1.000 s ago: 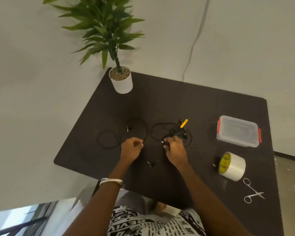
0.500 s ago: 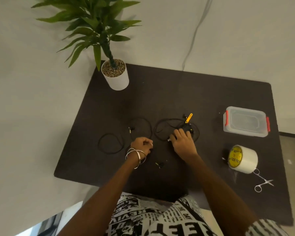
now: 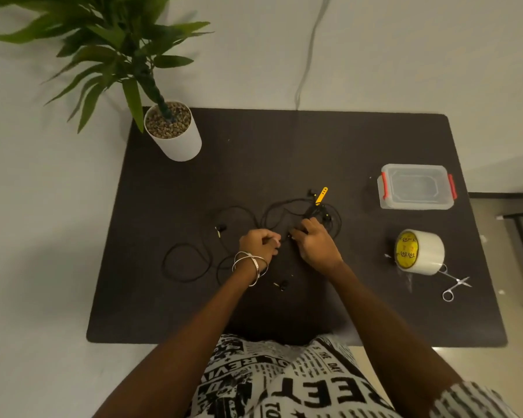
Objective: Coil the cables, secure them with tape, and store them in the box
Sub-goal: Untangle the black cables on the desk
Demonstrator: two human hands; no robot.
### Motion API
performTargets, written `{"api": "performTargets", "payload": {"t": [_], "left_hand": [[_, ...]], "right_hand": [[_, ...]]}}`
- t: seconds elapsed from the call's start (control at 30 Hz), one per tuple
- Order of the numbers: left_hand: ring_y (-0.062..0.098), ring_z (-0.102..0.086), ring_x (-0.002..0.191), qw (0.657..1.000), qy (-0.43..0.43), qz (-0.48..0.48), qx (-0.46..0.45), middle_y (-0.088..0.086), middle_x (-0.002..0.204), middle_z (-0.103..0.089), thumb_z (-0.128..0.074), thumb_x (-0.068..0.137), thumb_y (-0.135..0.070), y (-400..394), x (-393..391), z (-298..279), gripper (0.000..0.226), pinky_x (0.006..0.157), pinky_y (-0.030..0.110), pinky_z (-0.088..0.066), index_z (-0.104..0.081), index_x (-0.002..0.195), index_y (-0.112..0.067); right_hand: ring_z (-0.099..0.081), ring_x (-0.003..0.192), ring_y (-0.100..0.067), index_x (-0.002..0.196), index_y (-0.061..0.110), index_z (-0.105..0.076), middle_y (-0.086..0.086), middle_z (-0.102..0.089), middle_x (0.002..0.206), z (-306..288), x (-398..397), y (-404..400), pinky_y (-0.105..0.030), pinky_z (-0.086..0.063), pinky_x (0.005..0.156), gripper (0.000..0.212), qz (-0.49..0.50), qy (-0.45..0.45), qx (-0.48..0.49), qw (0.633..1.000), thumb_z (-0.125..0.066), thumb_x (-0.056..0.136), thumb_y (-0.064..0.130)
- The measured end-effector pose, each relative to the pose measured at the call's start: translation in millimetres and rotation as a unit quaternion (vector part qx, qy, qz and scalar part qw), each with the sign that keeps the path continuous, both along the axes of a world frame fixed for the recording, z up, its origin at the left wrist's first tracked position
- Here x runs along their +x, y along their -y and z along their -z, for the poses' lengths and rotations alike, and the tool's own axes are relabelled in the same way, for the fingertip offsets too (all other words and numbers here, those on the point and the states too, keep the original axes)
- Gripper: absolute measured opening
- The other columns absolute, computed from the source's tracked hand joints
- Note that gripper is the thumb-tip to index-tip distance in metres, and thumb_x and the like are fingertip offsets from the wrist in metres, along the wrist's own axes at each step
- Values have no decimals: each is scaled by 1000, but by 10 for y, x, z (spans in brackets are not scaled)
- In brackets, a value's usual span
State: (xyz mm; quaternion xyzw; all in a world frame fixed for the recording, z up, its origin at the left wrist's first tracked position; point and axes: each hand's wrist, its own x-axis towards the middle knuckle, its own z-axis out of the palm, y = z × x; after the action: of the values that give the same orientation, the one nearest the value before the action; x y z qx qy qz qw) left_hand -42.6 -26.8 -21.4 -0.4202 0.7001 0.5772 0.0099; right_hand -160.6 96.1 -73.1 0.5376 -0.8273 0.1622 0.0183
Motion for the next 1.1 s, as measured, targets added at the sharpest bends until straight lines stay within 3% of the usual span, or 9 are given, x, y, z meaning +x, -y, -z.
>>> {"api": "performTargets", "payload": {"t": [0.13, 0.27, 0.3, 0.47, 0.57, 0.67, 0.9, 1.0, 1.1], "left_hand": [[1, -60, 48, 996, 2, -48, 80, 1, 70, -65, -50, 95, -15, -31, -115, -44, 24, 53, 16, -50, -67, 99, 1], [3, -59, 43, 978, 3, -116, 174, 1, 67, -64, -47, 97, -21, -5, -174, -168, 27, 45, 17, -49, -66, 83, -8], [5, -60, 45, 981, -7, -113, 160, 0, 67, -65, -49, 97, -20, 4, -177, -199, 25, 45, 17, -48, -64, 79, -12], [4, -64, 65, 985, -168, -4, 38, 0, 80, -69, -65, 85, -11, 54, -296, -444, 9, 61, 21, -51, -69, 91, -17], [9, -64, 97, 963, -245, 117, 1, 0, 104, -68, -70, 77, -18, 34, -452, -737, 36, 86, 23, -51, -64, 113, -17], [18, -60, 113, 933, -293, 196, 78, 7, 115, -65, -68, 79, -17, -79, -597, -1018, 48, 99, 32, -47, -55, 125, -9], [10, -65, 75, 923, -288, 252, 33, 5, 73, -66, -52, 93, -18, -234, -745, -1206, 17, 81, 33, -53, -68, 95, -13], [13, -65, 73, 943, -236, 233, 5, 6, 71, -66, -50, 95, -19, -247, -696, -1060, 20, 81, 33, -54, -69, 92, -13], [4, -66, 80, 956, -147, 241, -79, -4, 80, -70, -55, 93, -21, -227, -619, -883, 19, 82, 23, -51, -70, 92, -9]], "right_hand": [[-59, 95, -25, 98, 10, -72, -8, -67, 100, -288, 138, 31, -39, -51, 83, 17, 184, 193, -145, 953, -62, 84, 12], [-67, 86, -16, 101, 0, -59, -4, -71, 84, -914, 219, 3, -36, -55, 84, 14, 335, 509, -391, 690, -48, 97, 7], [-67, 79, -14, 99, 2, -57, 0, -71, 77, -1090, 197, -32, -31, -55, 78, 12, 324, 521, -429, 663, -45, 98, 5], [-59, 61, -13, 99, 8, -58, 4, -66, 66, -1760, -12, -93, -27, -53, 63, 13, 259, 504, -454, 688, -45, 99, 7], [-59, 58, -18, 105, 2, -58, -3, -65, 70, -2098, -89, -30, -31, -53, 60, 15, 220, 507, -431, 713, -48, 98, 10], [-62, 62, -22, 107, 0, -57, -8, -65, 74, -2439, -122, 42, -35, -54, 62, 18, 179, 506, -428, 727, -49, 98, 13], [-54, 55, -17, 111, -3, -54, 6, -68, 75, -3130, -397, 47, -32, -50, 50, 21, 130, 424, -507, 740, -46, 99, 12], [-47, 52, -15, 110, -3, -52, -1, -65, 84, -3387, -623, -109, -24, -33, 42, 22, 130, 351, -575, 728, -48, 98, 14], [-34, 46, -17, 107, 1, -52, -9, -55, 69, -3527, -833, -245, -25, -22, 45, 18, 142, 331, -613, 703, -48, 97, 15]]}}
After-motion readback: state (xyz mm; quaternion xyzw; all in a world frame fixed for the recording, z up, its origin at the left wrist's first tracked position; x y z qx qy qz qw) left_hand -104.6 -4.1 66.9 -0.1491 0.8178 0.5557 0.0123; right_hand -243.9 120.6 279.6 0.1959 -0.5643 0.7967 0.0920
